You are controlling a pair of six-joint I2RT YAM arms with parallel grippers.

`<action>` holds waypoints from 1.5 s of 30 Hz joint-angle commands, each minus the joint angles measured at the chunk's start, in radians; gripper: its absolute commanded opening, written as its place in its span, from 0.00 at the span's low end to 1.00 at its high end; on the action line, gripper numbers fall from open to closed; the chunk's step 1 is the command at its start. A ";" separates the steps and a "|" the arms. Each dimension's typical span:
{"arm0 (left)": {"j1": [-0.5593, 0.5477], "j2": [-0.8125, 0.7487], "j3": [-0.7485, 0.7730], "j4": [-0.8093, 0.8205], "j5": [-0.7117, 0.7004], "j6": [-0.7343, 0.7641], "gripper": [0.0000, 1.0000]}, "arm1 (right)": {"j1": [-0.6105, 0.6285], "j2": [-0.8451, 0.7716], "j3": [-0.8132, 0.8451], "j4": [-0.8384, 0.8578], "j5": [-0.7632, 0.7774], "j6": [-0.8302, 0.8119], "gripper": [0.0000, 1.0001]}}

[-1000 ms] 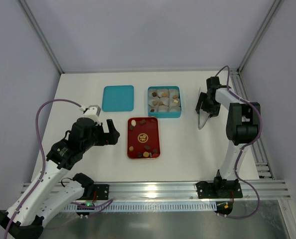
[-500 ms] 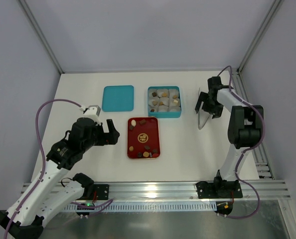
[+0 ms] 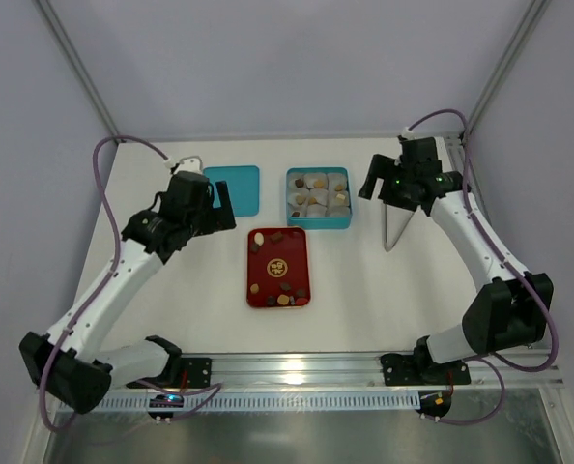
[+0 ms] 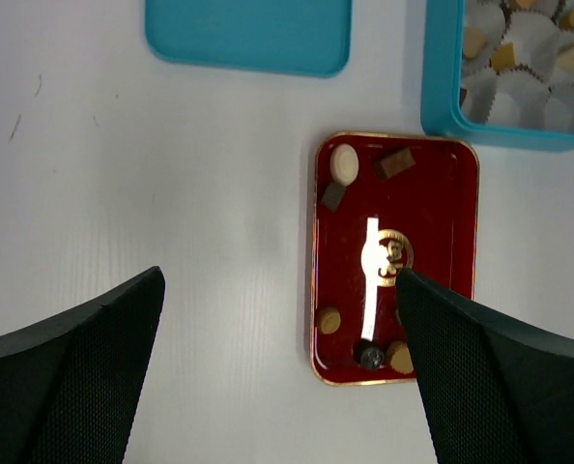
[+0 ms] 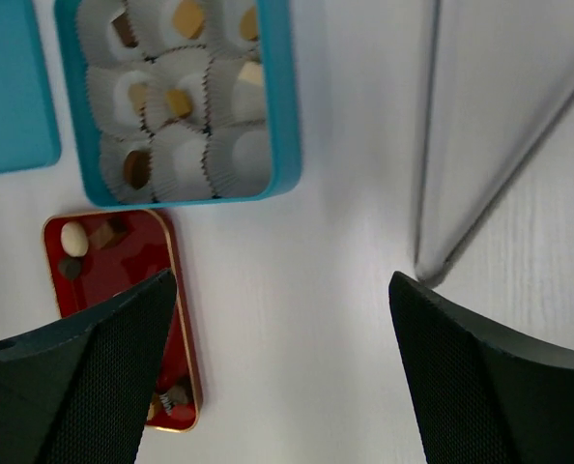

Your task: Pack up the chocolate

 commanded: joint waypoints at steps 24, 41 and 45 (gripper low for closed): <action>0.463 1.105 0.690 0.144 0.322 0.145 0.83 | 0.268 0.229 0.226 0.108 -0.208 0.022 0.89; 0.544 1.226 0.733 0.196 0.443 0.137 0.67 | 0.368 0.642 0.630 0.215 -0.288 0.016 0.89; 0.544 1.248 0.741 0.199 0.457 0.130 0.55 | 0.389 0.729 0.696 0.226 -0.308 0.025 0.89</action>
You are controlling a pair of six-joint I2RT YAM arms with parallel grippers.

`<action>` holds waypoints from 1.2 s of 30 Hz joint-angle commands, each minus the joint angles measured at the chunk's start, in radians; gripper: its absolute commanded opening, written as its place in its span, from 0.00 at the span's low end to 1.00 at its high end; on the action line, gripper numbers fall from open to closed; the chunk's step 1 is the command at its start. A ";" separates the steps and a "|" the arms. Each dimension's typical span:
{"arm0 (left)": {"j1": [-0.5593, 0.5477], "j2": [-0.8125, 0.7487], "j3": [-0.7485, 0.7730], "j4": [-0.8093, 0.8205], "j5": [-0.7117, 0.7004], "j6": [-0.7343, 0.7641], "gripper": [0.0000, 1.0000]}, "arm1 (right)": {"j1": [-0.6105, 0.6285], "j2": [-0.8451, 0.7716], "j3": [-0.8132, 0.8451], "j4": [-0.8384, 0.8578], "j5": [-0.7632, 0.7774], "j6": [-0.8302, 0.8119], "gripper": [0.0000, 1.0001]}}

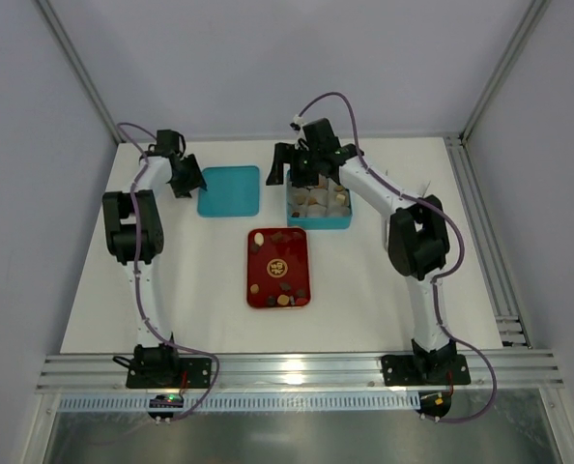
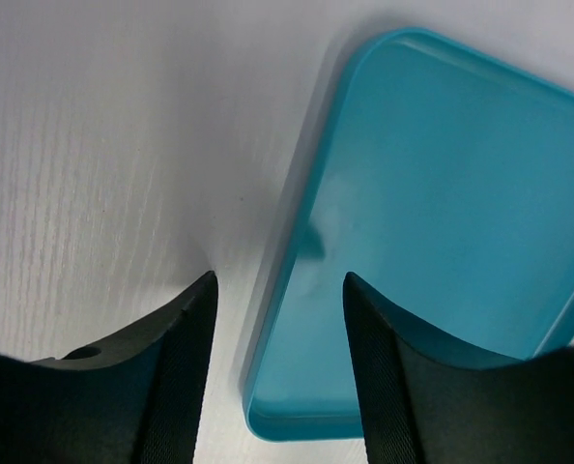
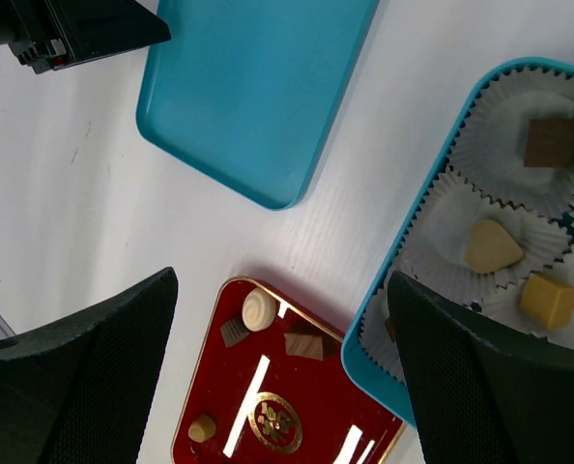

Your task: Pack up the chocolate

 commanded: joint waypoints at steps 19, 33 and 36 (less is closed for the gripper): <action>0.015 0.022 -0.033 0.017 0.163 -0.028 0.00 | 0.070 0.288 0.342 0.054 -0.018 0.028 0.89; 0.131 -0.052 -0.125 0.017 0.447 -0.057 0.00 | 0.073 0.322 0.403 0.045 0.036 0.027 0.89; 0.149 -0.080 -0.154 0.036 0.487 -0.081 0.00 | 0.070 0.332 0.411 0.048 0.037 0.031 0.89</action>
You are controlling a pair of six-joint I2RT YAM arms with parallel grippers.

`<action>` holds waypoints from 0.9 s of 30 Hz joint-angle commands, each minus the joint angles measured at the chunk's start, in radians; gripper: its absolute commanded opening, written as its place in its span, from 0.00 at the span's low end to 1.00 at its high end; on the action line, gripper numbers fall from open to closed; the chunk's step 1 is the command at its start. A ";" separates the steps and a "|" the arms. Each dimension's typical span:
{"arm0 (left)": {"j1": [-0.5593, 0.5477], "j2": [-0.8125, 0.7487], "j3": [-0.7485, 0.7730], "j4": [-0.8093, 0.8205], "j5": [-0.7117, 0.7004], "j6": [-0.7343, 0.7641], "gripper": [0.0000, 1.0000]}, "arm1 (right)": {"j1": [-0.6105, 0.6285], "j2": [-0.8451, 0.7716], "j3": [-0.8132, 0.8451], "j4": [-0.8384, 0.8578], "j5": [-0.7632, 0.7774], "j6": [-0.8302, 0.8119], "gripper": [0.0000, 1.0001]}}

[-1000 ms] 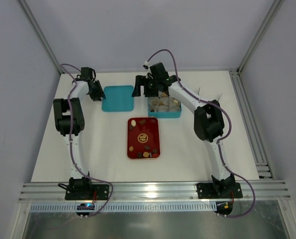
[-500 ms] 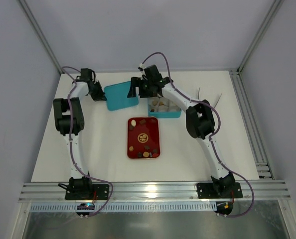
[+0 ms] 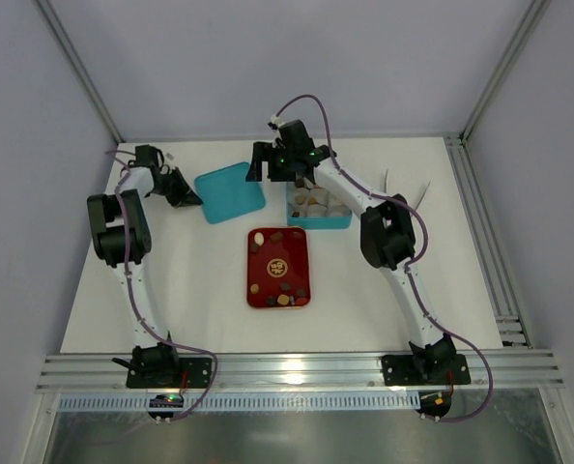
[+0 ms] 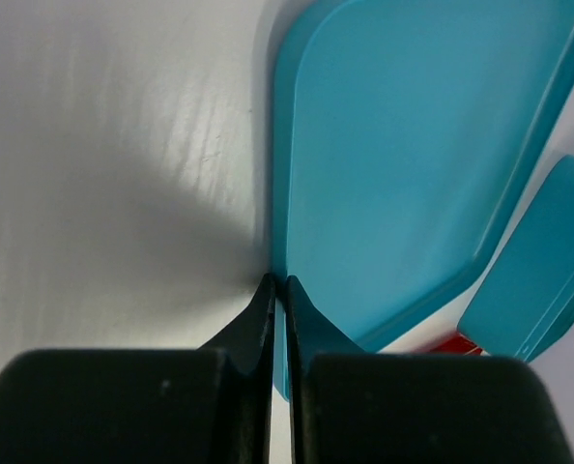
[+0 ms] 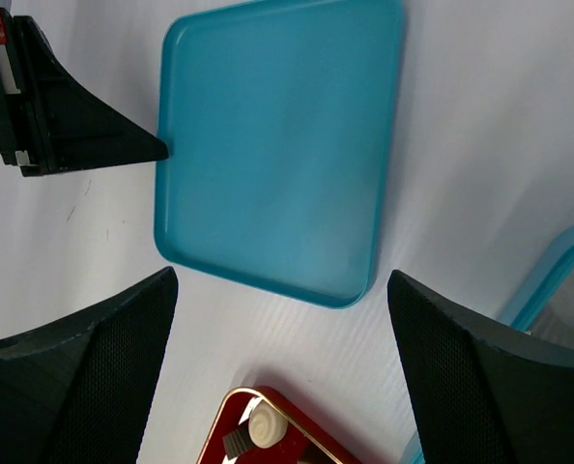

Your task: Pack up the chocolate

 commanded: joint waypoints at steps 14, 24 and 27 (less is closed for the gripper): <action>0.044 -0.168 -0.121 0.020 0.136 -0.049 0.00 | 0.007 0.043 0.066 0.036 -0.020 0.020 0.89; 0.044 -0.208 -0.169 0.068 0.186 -0.082 0.00 | 0.007 0.057 0.053 0.053 -0.051 0.060 0.89; 0.046 -0.220 -0.178 0.068 0.192 -0.081 0.00 | 0.007 0.057 0.046 0.062 -0.066 0.076 0.89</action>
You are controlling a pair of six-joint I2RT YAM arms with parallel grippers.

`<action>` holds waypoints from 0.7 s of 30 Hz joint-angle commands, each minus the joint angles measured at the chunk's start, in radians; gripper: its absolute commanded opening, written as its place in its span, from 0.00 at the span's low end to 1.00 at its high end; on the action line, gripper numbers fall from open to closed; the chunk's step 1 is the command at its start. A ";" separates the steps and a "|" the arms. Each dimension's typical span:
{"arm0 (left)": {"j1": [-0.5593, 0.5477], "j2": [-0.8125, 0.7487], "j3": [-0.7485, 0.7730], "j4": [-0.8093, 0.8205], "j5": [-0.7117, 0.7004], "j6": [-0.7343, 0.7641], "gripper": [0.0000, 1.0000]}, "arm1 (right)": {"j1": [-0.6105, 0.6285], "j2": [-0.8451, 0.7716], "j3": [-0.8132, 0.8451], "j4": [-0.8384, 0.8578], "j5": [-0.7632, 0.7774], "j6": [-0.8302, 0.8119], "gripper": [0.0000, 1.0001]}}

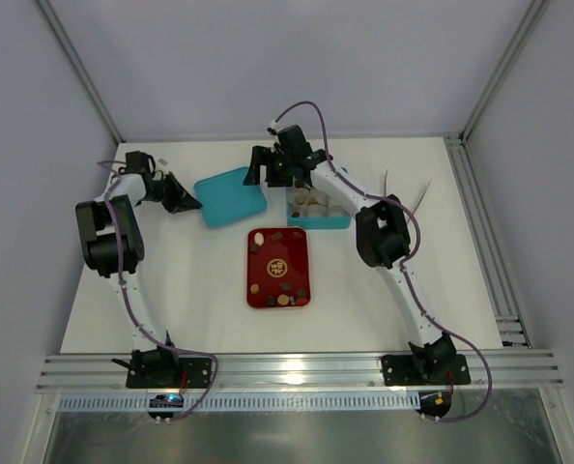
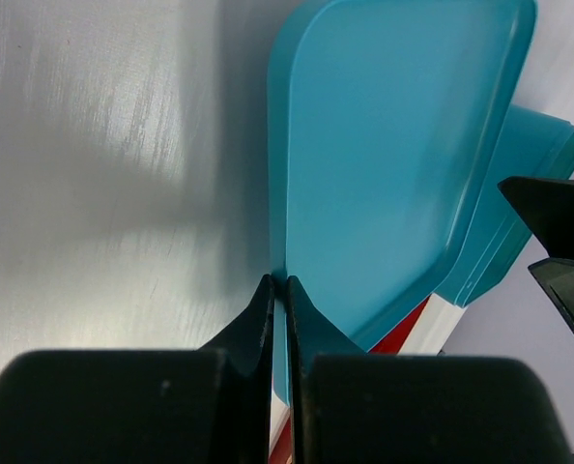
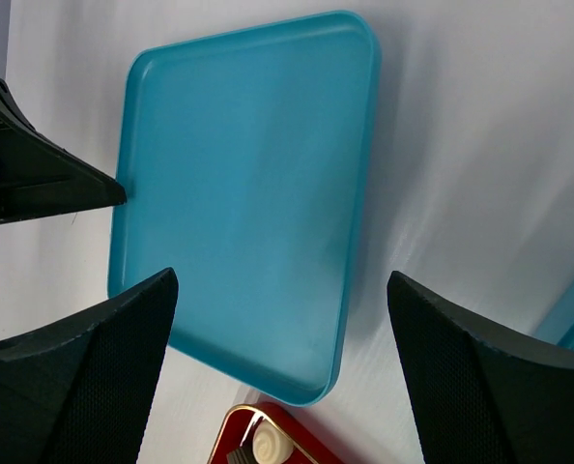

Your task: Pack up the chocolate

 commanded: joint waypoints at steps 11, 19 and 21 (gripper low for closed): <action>0.005 -0.136 -0.026 0.043 0.080 -0.023 0.00 | 0.004 -0.029 -0.014 0.049 -0.028 0.048 0.89; 0.004 -0.162 -0.046 0.053 0.111 -0.030 0.00 | 0.004 -0.055 -0.043 0.095 -0.122 0.094 0.88; 0.005 -0.171 -0.057 0.064 0.116 -0.035 0.00 | 0.004 -0.068 -0.074 0.152 -0.162 0.126 0.88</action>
